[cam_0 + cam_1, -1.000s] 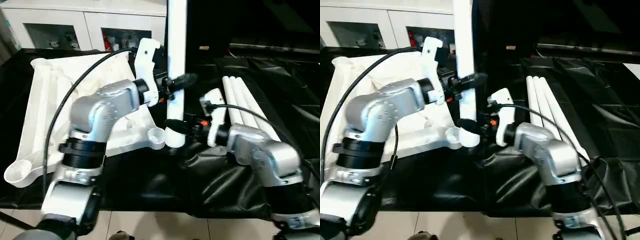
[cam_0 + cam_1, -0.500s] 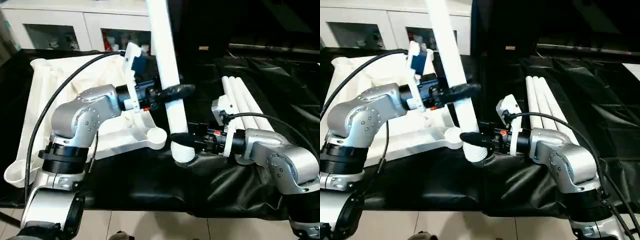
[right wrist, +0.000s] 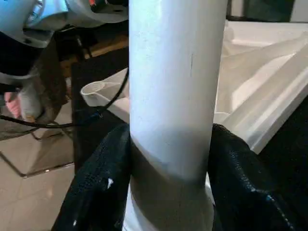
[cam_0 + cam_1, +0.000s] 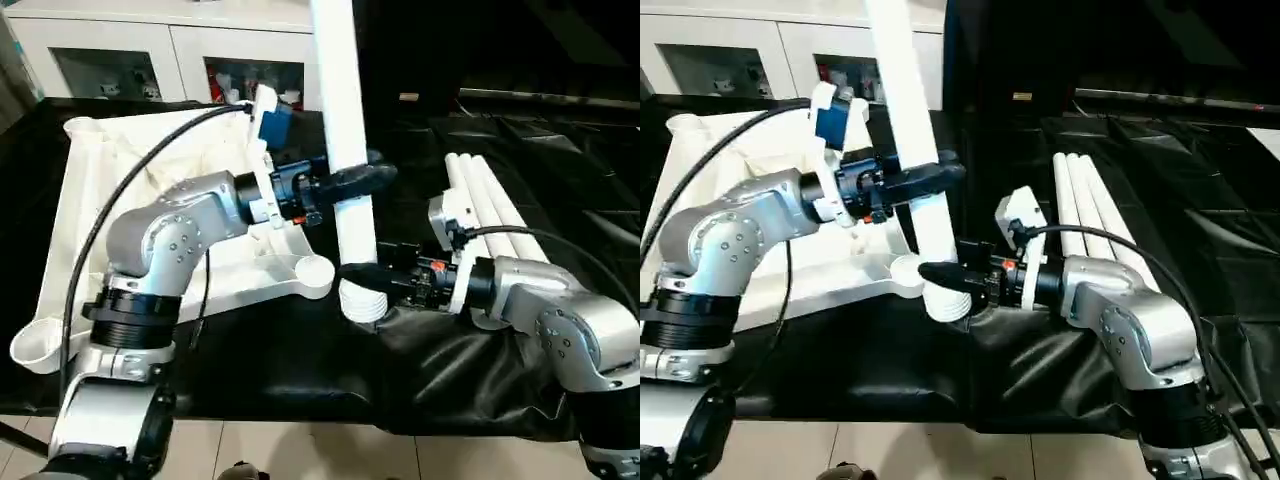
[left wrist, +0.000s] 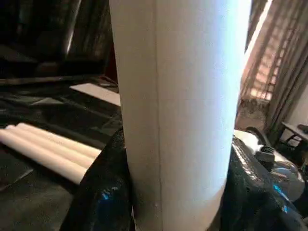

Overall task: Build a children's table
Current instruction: Pick table leg

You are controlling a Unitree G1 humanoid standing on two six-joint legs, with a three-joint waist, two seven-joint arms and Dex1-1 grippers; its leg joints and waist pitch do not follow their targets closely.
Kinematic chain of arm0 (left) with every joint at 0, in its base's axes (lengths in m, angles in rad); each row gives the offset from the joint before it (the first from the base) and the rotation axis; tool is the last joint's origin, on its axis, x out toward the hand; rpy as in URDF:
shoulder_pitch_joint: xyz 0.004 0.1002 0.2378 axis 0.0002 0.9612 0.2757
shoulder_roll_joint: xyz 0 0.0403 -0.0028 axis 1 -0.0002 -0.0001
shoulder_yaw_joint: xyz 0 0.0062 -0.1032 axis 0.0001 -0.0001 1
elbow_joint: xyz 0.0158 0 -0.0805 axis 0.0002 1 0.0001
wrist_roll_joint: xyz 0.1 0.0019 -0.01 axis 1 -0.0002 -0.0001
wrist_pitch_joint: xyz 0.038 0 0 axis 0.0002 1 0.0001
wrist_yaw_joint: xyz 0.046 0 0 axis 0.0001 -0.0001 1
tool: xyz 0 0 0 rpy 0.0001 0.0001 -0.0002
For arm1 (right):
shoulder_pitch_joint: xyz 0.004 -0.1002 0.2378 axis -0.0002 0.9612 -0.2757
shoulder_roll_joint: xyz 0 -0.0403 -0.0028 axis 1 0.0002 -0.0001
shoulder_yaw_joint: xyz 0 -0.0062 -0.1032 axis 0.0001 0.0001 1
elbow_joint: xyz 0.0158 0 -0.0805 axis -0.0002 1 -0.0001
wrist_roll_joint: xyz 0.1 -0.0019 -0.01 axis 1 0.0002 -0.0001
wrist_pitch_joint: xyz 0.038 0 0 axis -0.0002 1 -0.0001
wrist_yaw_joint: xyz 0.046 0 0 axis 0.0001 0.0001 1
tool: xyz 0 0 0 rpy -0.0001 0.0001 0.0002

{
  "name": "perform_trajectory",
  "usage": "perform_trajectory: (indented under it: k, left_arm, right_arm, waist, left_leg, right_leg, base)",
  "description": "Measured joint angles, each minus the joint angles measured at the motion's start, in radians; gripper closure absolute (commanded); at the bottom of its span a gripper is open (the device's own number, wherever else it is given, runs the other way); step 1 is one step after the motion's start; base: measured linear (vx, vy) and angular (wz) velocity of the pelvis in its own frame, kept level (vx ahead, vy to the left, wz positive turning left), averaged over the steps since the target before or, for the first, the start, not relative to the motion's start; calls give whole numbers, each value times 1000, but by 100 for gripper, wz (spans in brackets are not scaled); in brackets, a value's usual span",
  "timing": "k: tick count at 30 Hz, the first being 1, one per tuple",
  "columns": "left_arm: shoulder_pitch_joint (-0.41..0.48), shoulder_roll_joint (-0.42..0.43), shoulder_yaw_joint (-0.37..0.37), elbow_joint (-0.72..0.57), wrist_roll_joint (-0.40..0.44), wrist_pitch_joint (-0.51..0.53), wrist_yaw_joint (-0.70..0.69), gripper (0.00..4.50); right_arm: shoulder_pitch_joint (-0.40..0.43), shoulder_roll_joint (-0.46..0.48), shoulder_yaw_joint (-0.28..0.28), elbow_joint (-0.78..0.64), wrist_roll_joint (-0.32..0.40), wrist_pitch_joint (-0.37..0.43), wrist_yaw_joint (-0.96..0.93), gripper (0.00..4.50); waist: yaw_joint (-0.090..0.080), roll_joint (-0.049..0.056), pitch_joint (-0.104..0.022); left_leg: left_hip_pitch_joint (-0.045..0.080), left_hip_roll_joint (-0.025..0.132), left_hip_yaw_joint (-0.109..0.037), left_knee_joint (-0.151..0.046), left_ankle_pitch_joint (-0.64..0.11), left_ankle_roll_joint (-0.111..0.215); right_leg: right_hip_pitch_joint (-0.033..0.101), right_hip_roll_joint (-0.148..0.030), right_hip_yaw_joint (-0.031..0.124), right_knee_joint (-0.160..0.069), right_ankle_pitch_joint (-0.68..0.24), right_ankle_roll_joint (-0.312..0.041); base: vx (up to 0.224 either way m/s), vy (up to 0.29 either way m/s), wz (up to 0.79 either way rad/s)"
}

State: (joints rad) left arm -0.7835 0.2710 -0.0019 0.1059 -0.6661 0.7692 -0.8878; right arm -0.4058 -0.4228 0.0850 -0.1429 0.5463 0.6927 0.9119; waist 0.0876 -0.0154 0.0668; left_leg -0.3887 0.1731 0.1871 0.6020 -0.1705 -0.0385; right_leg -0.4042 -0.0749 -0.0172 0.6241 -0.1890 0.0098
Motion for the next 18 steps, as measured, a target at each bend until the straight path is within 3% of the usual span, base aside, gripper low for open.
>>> perform_trajectory:
  k: [5,13,18]
  left_arm:
    - [-36,-5,-48,-6,88,0,108,262]
    - [-36,-4,-56,-6,121,-1,130,263]
    - [-35,27,-117,-18,149,0,93,264]
  right_arm:
    - [-19,28,8,25,-43,-1,-65,147]
    - [-19,29,12,28,-48,-2,-74,145]
    - [-39,41,35,50,-60,-2,-76,145]
  waist:
    - [0,0,0]
    - [0,0,0]
    - [-1,-1,0]
  left_leg:
    - [0,0,0,0,0,0]
    - [0,0,0,0,0,0]
    - [1,0,0,0,0,0]
  right_leg:
    - [0,0,0,0,0,0]
    - [0,0,0,0,0,0]
    - [0,0,0,1,0,0]
  base:
    - [0,0,0]
    - [0,0,0]
    - [0,0,0]
